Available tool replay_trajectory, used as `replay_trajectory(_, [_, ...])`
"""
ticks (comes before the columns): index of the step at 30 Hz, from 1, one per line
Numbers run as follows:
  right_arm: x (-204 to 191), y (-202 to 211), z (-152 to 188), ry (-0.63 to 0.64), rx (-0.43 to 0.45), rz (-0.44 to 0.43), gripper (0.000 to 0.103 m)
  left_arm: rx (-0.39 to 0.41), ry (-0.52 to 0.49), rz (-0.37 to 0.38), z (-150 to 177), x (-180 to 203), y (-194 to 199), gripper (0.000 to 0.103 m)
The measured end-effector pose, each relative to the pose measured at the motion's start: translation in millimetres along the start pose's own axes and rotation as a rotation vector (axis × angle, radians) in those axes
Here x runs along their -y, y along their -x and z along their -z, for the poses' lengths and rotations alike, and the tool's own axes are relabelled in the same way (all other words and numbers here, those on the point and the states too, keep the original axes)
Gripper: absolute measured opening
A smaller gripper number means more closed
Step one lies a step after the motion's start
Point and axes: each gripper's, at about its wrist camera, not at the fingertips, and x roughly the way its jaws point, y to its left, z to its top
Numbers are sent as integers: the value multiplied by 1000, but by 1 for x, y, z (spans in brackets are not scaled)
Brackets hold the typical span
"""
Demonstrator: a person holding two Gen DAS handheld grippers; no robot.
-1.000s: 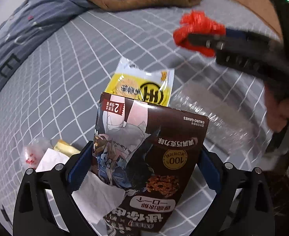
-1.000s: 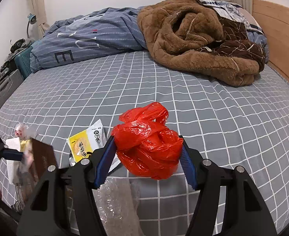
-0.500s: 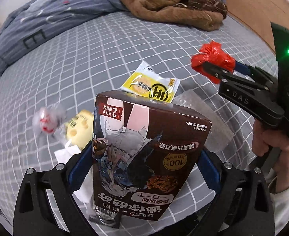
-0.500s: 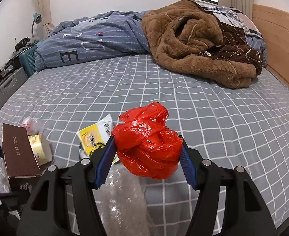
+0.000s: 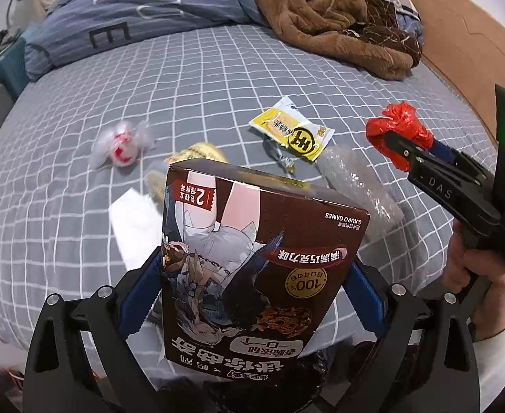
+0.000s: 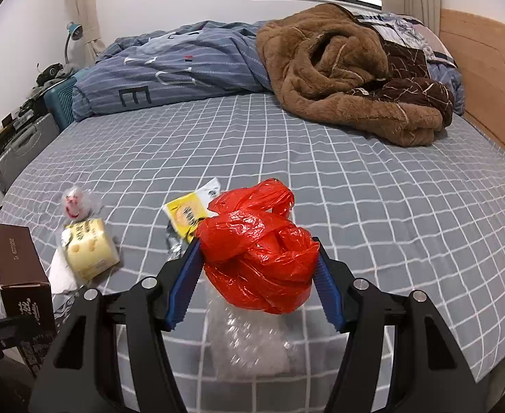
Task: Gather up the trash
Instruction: 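Lift the red bag with the right gripper while the left gripper lifts the brown snack box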
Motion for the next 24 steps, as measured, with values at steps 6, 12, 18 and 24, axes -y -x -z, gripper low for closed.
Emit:
replay_trajectory(6, [-15, 19, 17, 7, 3, -14, 59, 7, 46, 6, 25, -11, 13, 93])
replay_trajectory(12, [-29, 40, 35, 23, 9, -25, 59, 16, 88, -19, 45, -24, 27, 93])
replay_trajectory(18, [-40, 60, 57, 29, 3, -35, 59, 39, 113, -48, 68, -32, 42, 93])
replay_trajectory(24, [-53, 81, 80, 38, -2, -40, 59, 62, 147, -51, 92, -38, 49, 93])
